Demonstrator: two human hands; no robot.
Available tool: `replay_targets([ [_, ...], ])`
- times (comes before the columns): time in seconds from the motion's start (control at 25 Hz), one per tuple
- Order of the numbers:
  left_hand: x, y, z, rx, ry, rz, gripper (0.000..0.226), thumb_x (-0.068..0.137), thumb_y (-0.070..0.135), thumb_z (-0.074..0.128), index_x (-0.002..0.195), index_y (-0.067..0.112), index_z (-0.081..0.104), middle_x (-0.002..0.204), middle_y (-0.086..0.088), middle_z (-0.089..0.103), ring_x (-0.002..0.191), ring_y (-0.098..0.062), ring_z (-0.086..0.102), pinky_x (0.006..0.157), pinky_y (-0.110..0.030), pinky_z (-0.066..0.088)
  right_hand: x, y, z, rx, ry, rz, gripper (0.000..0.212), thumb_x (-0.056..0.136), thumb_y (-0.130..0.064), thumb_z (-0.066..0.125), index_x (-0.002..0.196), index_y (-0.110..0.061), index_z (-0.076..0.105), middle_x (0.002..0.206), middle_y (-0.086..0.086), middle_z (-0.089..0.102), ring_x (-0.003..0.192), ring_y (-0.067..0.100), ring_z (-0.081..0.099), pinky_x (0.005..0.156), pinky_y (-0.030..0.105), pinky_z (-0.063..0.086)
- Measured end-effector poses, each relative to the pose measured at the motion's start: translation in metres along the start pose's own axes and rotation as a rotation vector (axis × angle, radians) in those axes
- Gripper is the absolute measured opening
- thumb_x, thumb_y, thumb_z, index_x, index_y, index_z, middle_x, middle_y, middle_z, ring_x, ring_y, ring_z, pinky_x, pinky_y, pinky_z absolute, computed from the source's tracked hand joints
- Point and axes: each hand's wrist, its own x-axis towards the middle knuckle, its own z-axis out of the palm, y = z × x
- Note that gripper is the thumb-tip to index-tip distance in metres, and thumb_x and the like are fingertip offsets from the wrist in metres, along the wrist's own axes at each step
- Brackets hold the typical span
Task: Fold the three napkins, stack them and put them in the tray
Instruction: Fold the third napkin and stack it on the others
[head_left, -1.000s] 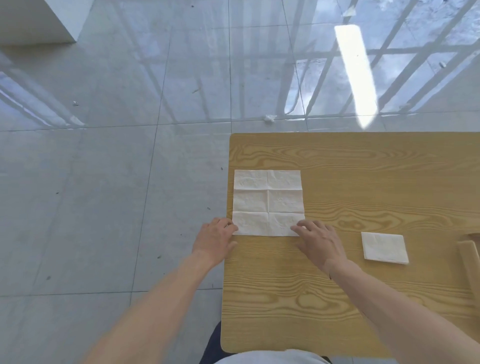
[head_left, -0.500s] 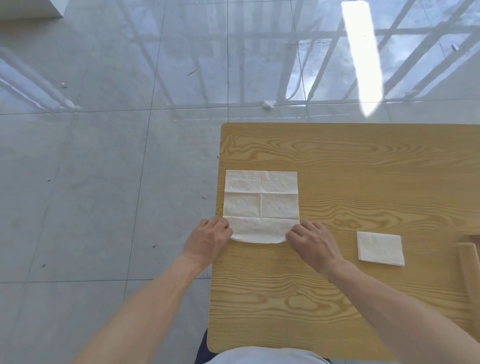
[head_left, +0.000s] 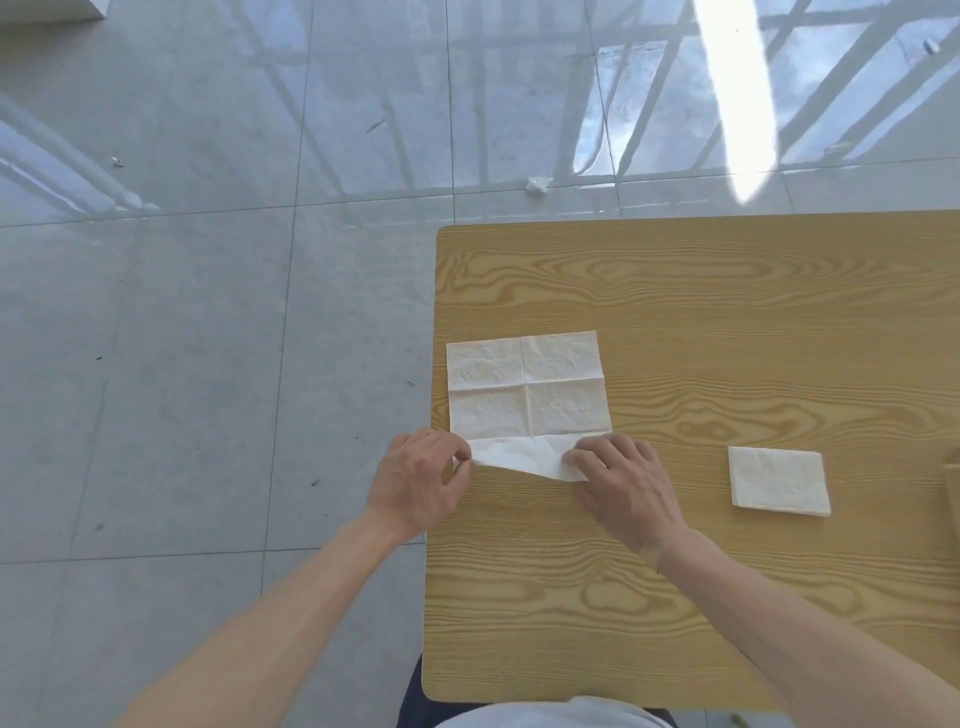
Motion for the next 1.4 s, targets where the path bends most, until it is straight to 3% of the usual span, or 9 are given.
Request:
replay_targets([
  [0.16, 0.001, -0.011, -0.005, -0.009, 0.032, 0.015, 0.008, 0.085, 0.018, 0.067, 0.093, 0.018, 0.064, 0.088, 0.007, 0.068, 0.084, -0.014, 0.062, 0.08, -0.039, 0.05, 0.004, 0.002, 0.003, 0.103, 0.108, 0.052, 0.011, 0.08, -0.015, 0.078, 0.087, -0.022, 0.072, 0.082, -0.008, 0.07, 0.081, 0.022, 0.063, 0.072, 0.036, 0.044],
  [0.36, 0.002, -0.017, 0.004, -0.005, -0.039, 0.032, 0.046, 0.077, 0.037, 0.077, 0.116, 0.019, 0.061, 0.112, 0.004, 0.064, 0.1, -0.017, 0.059, 0.087, -0.038, 0.046, 0.019, 0.01, -0.004, 0.204, 0.082, 0.094, 0.004, 0.084, -0.019, 0.075, 0.085, -0.022, 0.072, 0.077, -0.009, 0.07, 0.076, 0.021, 0.062, 0.072, 0.036, 0.045],
  [0.52, 0.015, -0.015, 0.012, -0.127, 0.12, -0.049, 0.014, 0.082, 0.015, 0.077, 0.094, 0.015, 0.071, 0.09, 0.003, 0.072, 0.082, -0.018, 0.065, 0.076, -0.044, 0.053, 0.031, 0.019, -0.009, 0.304, 0.069, 0.16, 0.007, 0.083, -0.022, 0.077, 0.087, -0.021, 0.072, 0.081, -0.011, 0.072, 0.078, 0.016, 0.063, 0.073, 0.034, 0.046],
  [0.72, 0.031, -0.017, 0.017, -0.388, 0.101, -0.428, 0.005, 0.09, 0.031, 0.066, 0.091, 0.027, 0.069, 0.08, 0.009, 0.068, 0.07, -0.005, 0.058, 0.064, -0.019, 0.046, 0.043, 0.031, -0.009, 0.637, 0.077, 0.523, 0.013, 0.083, -0.025, 0.075, 0.091, -0.035, 0.071, 0.081, -0.019, 0.069, 0.078, 0.0, 0.063, 0.073, 0.016, 0.046],
  [0.8, 0.035, -0.018, 0.02, -0.427, 0.116, -0.493, 0.001, 0.088, 0.033, 0.067, 0.087, 0.031, 0.067, 0.078, 0.012, 0.066, 0.071, -0.002, 0.059, 0.062, -0.013, 0.043, 0.051, 0.033, -0.005, 0.691, 0.075, 0.611, 0.013, 0.084, -0.026, 0.073, 0.095, -0.033, 0.071, 0.079, -0.014, 0.069, 0.075, 0.003, 0.064, 0.072, 0.023, 0.05],
  [1.04, 0.047, -0.019, 0.027, -0.365, 0.196, -0.57, 0.016, 0.085, 0.03, 0.072, 0.099, 0.026, 0.066, 0.088, 0.013, 0.062, 0.077, 0.0, 0.058, 0.065, -0.013, 0.042, 0.064, 0.031, 0.002, 0.536, 0.071, 0.582, 0.016, 0.086, -0.027, 0.072, 0.101, -0.031, 0.07, 0.074, -0.013, 0.064, 0.072, 0.008, 0.062, 0.071, 0.037, 0.054],
  [1.2, 0.048, -0.018, 0.027, -0.281, 0.208, -0.557, 0.02, 0.085, 0.031, 0.072, 0.101, 0.026, 0.062, 0.09, 0.011, 0.059, 0.072, -0.003, 0.057, 0.063, -0.026, 0.051, 0.064, 0.032, 0.007, 0.468, 0.066, 0.562, 0.021, 0.086, -0.027, 0.072, 0.107, -0.029, 0.068, 0.081, -0.013, 0.062, 0.074, 0.007, 0.059, 0.069, 0.034, 0.051],
  [1.32, 0.046, -0.013, 0.026, -0.111, 0.229, -0.542, 0.028, 0.09, 0.036, 0.063, 0.115, 0.025, 0.055, 0.108, 0.005, 0.053, 0.087, -0.014, 0.058, 0.067, -0.032, 0.051, 0.06, 0.028, 0.008, 0.25, 0.215, 0.501, 0.031, 0.086, -0.024, 0.071, 0.117, -0.023, 0.065, 0.105, -0.004, 0.063, 0.092, 0.016, 0.058, 0.073, 0.033, 0.046],
  [1.4, 0.041, -0.002, 0.033, 0.09, 0.271, -0.343, 0.036, 0.097, 0.037, 0.047, 0.128, 0.02, 0.05, 0.126, -0.003, 0.05, 0.11, -0.024, 0.051, 0.086, -0.039, 0.045, 0.055, 0.014, 0.012, 0.065, 0.325, 0.297, 0.035, 0.09, -0.023, 0.067, 0.124, -0.018, 0.062, 0.123, 0.003, 0.062, 0.113, 0.025, 0.054, 0.088, 0.038, 0.046],
])
